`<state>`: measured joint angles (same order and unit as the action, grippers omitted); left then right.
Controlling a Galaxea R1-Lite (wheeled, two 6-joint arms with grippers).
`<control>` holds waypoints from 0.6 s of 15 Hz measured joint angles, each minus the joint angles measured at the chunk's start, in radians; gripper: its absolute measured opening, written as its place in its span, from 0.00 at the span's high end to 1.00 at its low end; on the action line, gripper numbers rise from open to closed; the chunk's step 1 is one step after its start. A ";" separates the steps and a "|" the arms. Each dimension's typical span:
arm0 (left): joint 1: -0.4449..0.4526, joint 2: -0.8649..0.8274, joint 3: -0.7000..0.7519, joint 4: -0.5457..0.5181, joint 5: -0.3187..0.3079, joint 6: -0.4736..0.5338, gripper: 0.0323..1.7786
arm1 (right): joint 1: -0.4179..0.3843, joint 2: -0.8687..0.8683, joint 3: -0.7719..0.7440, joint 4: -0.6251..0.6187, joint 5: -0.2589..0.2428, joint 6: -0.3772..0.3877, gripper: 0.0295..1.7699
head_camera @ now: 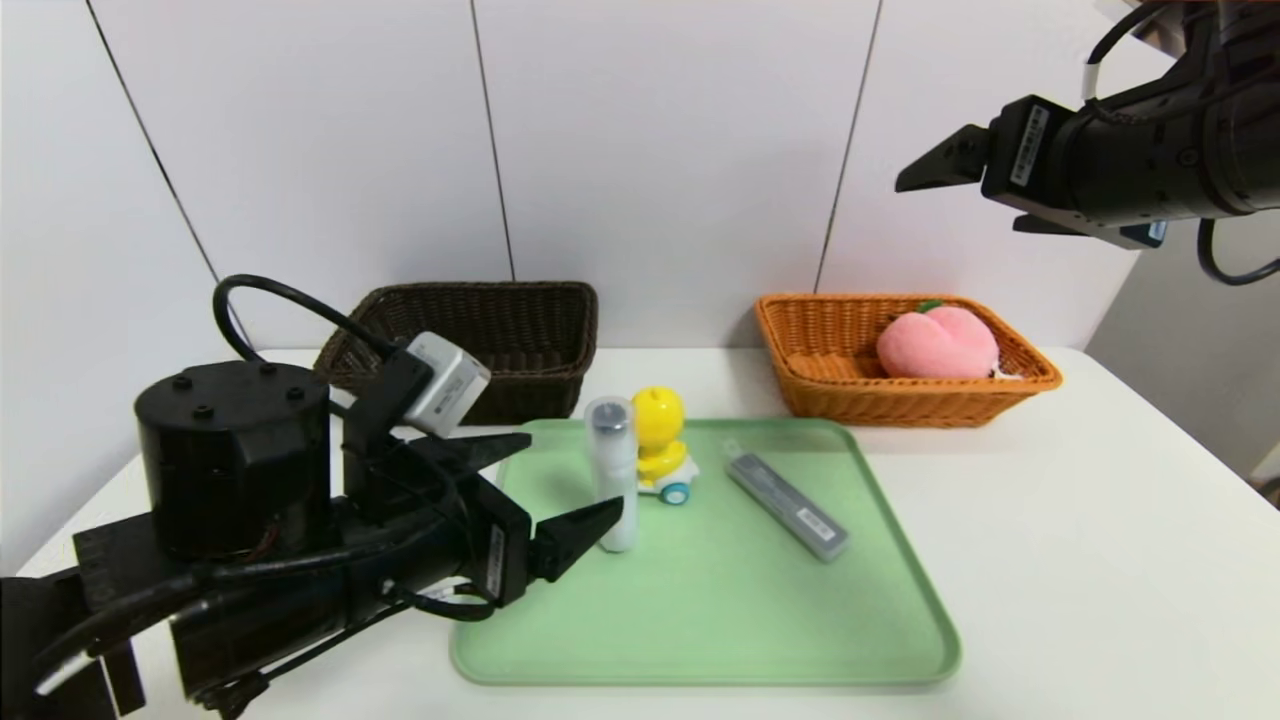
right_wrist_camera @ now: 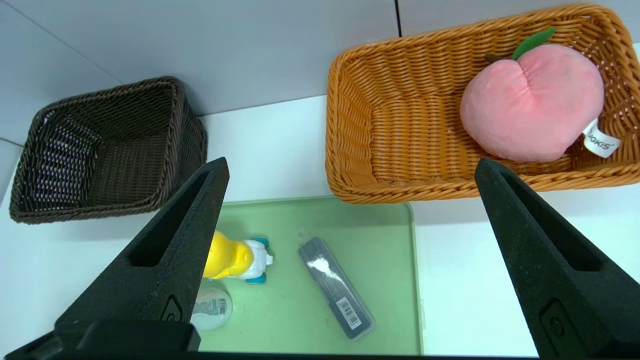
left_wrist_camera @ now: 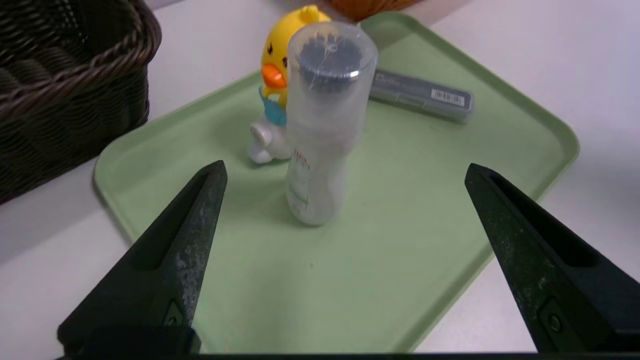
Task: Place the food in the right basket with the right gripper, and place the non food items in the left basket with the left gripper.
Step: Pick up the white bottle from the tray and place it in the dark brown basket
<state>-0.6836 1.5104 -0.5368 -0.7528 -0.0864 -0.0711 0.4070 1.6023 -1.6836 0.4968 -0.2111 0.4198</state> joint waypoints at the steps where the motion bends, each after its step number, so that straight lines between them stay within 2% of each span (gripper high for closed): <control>1: -0.006 0.027 0.008 -0.050 0.000 0.004 0.05 | 0.000 0.000 0.000 -0.010 0.001 0.000 0.04; 9: -0.036 0.159 0.004 -0.106 0.006 0.010 0.05 | -0.010 0.007 -0.001 -0.041 0.009 0.003 0.04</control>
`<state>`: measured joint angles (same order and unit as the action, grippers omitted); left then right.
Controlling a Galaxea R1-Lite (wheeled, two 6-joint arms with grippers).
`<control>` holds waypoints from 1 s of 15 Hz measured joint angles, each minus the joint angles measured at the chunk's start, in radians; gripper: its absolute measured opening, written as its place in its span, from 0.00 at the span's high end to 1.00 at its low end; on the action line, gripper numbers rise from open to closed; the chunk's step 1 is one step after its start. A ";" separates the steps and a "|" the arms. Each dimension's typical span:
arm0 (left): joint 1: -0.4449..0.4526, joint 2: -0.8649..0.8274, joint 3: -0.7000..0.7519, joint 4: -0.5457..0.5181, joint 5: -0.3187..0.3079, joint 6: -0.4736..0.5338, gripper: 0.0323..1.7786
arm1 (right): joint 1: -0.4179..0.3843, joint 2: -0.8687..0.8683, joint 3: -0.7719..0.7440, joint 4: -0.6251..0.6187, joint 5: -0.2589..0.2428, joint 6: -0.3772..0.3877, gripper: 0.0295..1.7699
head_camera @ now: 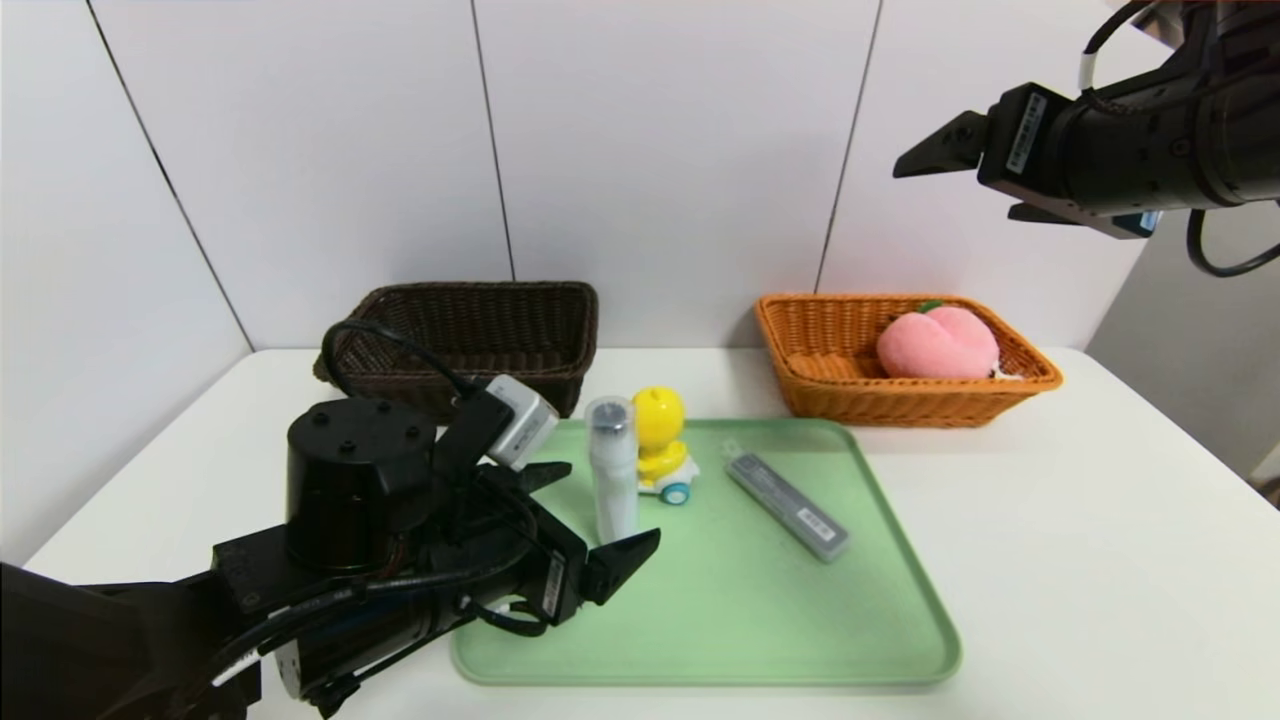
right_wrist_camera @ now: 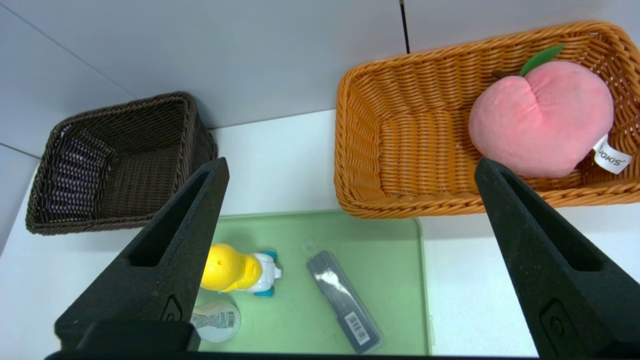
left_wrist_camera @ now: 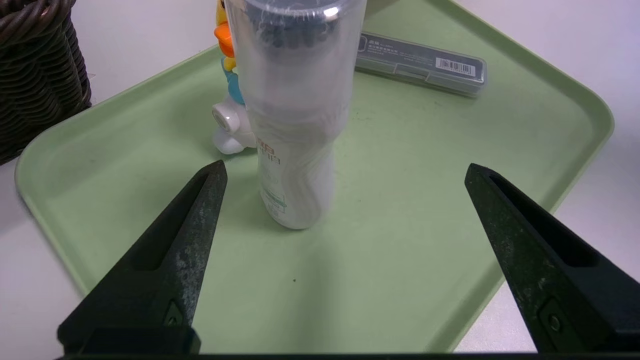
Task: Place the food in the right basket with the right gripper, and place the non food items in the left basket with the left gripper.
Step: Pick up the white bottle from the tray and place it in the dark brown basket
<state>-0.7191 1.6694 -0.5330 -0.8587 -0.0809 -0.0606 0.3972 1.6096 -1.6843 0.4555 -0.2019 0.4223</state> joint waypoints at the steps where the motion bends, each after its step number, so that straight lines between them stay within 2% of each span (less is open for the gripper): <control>1: -0.001 0.011 -0.002 -0.017 0.001 0.000 0.05 | 0.000 0.001 0.000 0.000 0.000 0.000 0.04; 7: -0.001 0.101 -0.037 -0.086 0.021 -0.001 0.05 | -0.001 0.001 0.027 0.000 -0.001 -0.001 0.04; 12: 0.000 0.190 -0.054 -0.200 0.040 -0.001 0.05 | -0.005 0.004 0.049 0.000 0.000 -0.006 0.04; 15: -0.001 0.216 -0.055 -0.208 0.044 -0.001 0.05 | -0.005 0.004 0.069 0.012 -0.001 -0.058 0.04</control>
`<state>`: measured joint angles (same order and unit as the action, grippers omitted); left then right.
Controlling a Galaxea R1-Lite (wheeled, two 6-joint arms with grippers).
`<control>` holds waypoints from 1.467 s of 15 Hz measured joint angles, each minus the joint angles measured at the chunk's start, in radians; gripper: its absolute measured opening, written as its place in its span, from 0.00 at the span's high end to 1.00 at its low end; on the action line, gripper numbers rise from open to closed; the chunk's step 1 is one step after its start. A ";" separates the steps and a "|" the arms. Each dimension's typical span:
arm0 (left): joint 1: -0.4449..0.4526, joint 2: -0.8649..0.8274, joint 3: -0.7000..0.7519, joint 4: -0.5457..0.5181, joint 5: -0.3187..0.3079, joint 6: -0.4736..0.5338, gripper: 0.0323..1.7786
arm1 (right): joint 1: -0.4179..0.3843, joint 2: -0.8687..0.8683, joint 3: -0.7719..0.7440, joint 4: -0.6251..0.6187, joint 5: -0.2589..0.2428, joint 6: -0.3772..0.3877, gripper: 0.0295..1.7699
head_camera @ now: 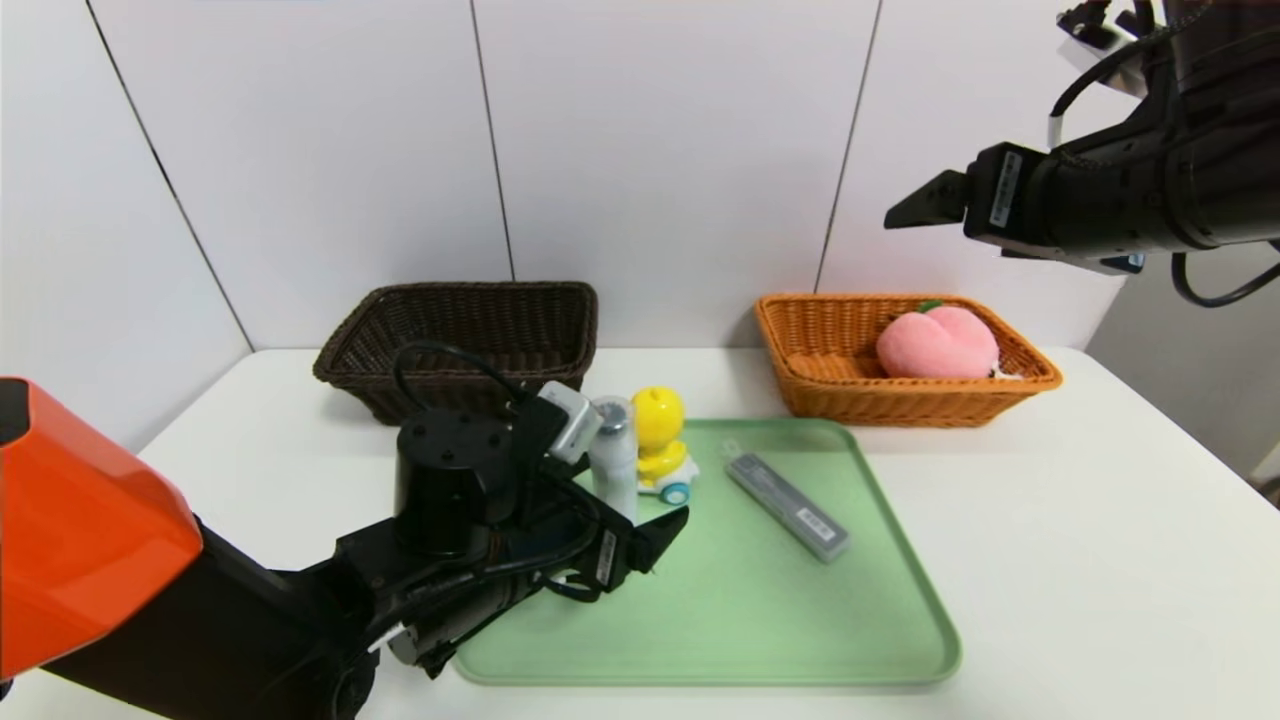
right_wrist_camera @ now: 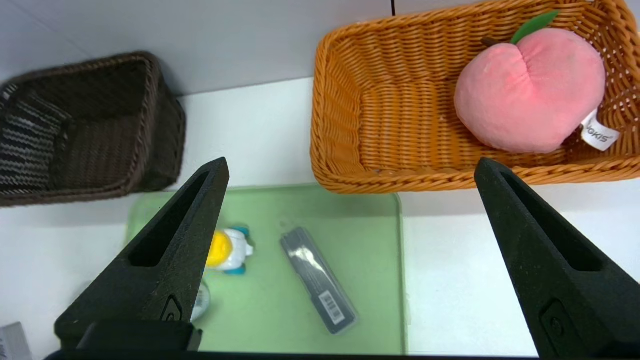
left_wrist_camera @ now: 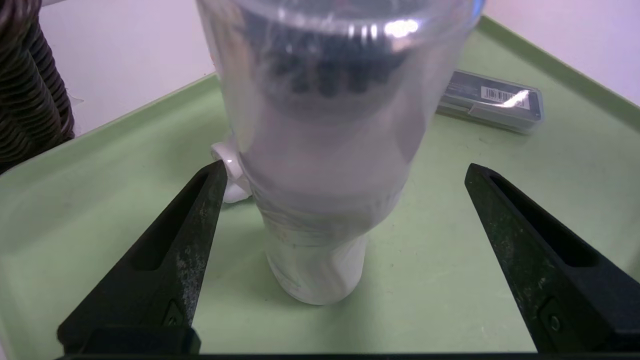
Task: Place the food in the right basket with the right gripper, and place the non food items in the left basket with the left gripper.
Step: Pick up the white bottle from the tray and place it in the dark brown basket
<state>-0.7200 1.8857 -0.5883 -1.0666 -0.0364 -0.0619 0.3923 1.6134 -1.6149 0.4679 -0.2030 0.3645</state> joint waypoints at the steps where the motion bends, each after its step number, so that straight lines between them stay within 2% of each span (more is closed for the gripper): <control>1: 0.000 0.004 0.000 0.000 0.001 0.000 0.05 | -0.002 0.000 0.015 0.001 -0.006 -0.044 0.04; 3: 0.001 0.009 0.000 0.000 0.001 0.000 0.05 | -0.008 0.000 0.044 -0.003 -0.014 -0.133 0.04; 6: 0.000 0.011 -0.005 0.000 0.003 0.000 0.05 | -0.014 0.004 0.060 -0.004 -0.020 -0.187 0.04; 17: -0.001 0.021 -0.032 0.001 0.027 0.004 0.06 | -0.057 0.005 0.071 0.003 -0.011 -0.201 0.04; 20: -0.001 0.029 -0.034 -0.002 0.046 0.021 0.35 | -0.059 -0.003 0.091 0.001 -0.008 -0.201 0.04; 22: -0.001 0.030 -0.034 -0.003 0.047 0.021 0.48 | -0.060 -0.011 0.112 -0.004 -0.007 -0.201 0.04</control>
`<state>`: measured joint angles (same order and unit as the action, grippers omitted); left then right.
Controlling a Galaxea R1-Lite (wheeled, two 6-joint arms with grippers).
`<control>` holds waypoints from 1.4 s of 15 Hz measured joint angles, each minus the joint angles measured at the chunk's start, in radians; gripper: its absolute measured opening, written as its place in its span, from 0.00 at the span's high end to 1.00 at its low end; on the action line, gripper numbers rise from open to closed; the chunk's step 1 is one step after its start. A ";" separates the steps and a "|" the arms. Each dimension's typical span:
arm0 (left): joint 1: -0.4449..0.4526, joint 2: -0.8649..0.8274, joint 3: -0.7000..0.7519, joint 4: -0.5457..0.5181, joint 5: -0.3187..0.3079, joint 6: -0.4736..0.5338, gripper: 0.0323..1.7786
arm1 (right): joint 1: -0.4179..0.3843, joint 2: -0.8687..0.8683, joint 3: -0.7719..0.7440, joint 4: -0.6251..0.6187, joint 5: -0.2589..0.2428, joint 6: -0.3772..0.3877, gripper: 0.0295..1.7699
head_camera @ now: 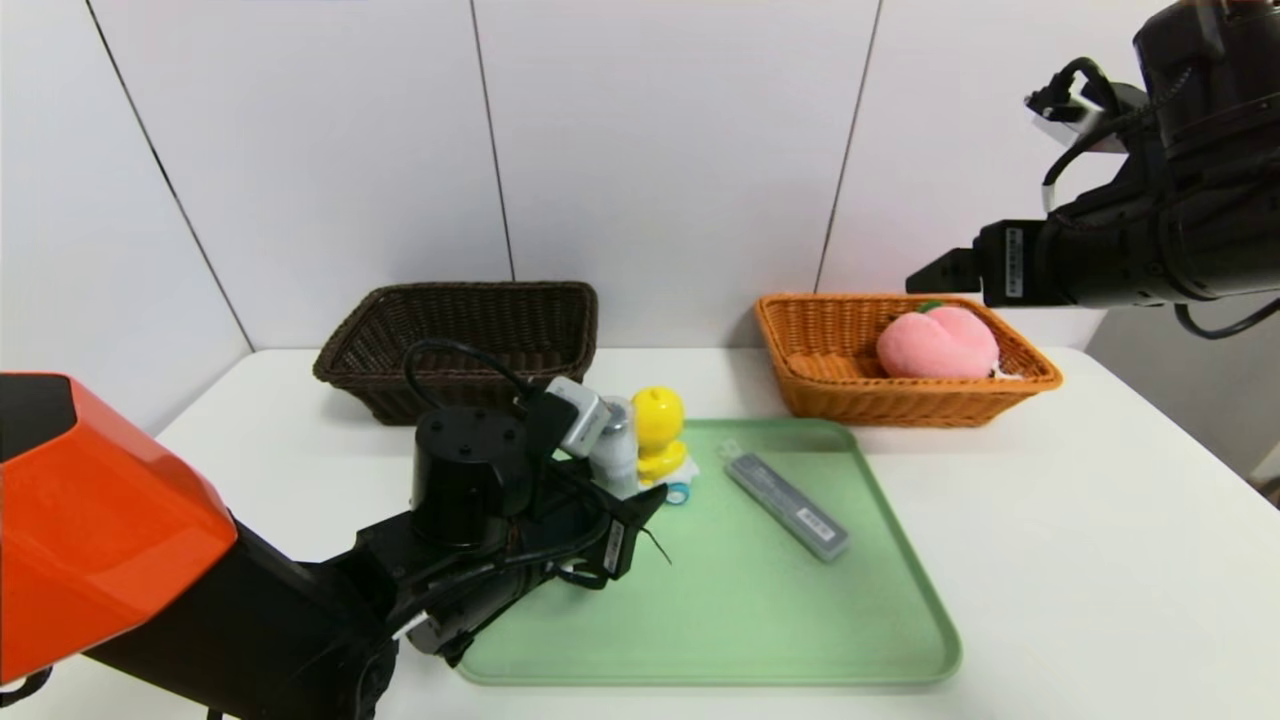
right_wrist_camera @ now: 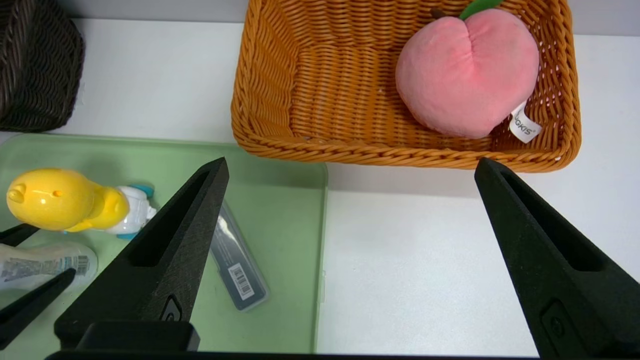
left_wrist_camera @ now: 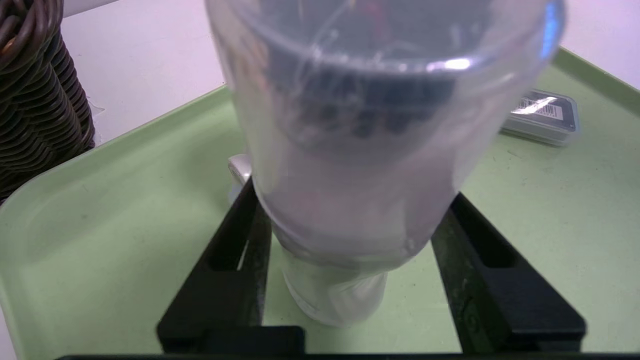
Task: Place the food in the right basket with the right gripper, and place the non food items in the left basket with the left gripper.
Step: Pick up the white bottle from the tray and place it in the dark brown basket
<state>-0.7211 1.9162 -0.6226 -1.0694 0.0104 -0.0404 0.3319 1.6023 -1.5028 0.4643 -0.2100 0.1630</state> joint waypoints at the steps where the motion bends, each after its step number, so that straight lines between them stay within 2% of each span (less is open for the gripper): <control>1: 0.000 0.001 0.000 0.000 0.000 0.000 0.55 | -0.003 -0.005 0.012 -0.001 0.001 0.001 0.04; 3: 0.000 0.001 -0.002 -0.005 -0.001 0.000 0.70 | -0.005 -0.011 0.025 -0.002 0.002 -0.001 0.04; 11: 0.000 -0.006 0.000 0.003 -0.001 -0.001 0.70 | -0.013 -0.024 0.058 -0.004 0.004 -0.003 0.04; 15: 0.000 -0.063 0.002 0.021 0.002 -0.001 0.70 | -0.015 -0.026 0.064 0.000 0.004 -0.001 0.04; 17: 0.000 -0.108 0.006 0.051 0.008 -0.001 0.70 | -0.016 -0.029 0.078 -0.003 0.004 0.000 0.04; 21: 0.001 -0.238 0.000 0.187 0.013 -0.004 0.70 | -0.019 -0.035 0.094 -0.004 0.004 0.001 0.04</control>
<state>-0.7200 1.6779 -0.6226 -0.8828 0.0234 -0.0443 0.3126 1.5672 -1.4089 0.4604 -0.2062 0.1645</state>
